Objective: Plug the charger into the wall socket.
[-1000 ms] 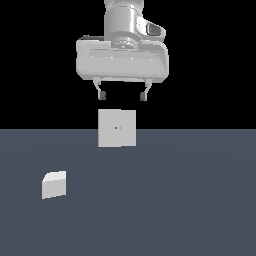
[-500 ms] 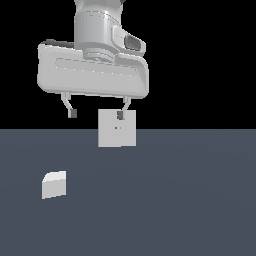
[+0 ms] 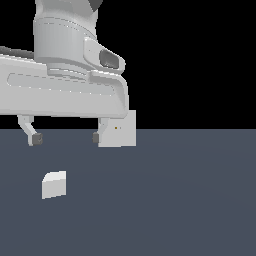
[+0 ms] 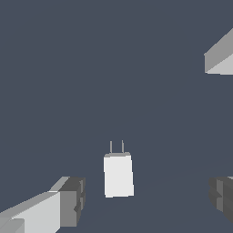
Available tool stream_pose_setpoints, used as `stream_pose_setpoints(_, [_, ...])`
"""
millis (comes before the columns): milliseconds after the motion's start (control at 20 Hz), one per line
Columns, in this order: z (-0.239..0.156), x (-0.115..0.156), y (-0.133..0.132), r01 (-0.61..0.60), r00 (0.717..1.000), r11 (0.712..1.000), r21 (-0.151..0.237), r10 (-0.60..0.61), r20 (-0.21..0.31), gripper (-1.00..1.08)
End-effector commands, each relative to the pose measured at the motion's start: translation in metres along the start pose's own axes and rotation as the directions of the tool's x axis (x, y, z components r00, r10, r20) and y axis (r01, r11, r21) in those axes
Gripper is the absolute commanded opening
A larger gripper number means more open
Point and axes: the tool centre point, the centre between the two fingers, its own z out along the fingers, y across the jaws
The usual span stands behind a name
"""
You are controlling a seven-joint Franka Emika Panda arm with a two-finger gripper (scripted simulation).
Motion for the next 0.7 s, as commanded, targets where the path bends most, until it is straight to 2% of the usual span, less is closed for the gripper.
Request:
stream_pose_setpoints(0, [0.007, -0.005, -0.008, 0.024, 1.000, 1.000, 0.001, -0.024, -0.008, 1.00])
stream_pose_setpoints(650, [0.020, -0.012, -0.018, 0.056, 0.998, 0.998, 0.003, -0.056, -0.016, 1.00])
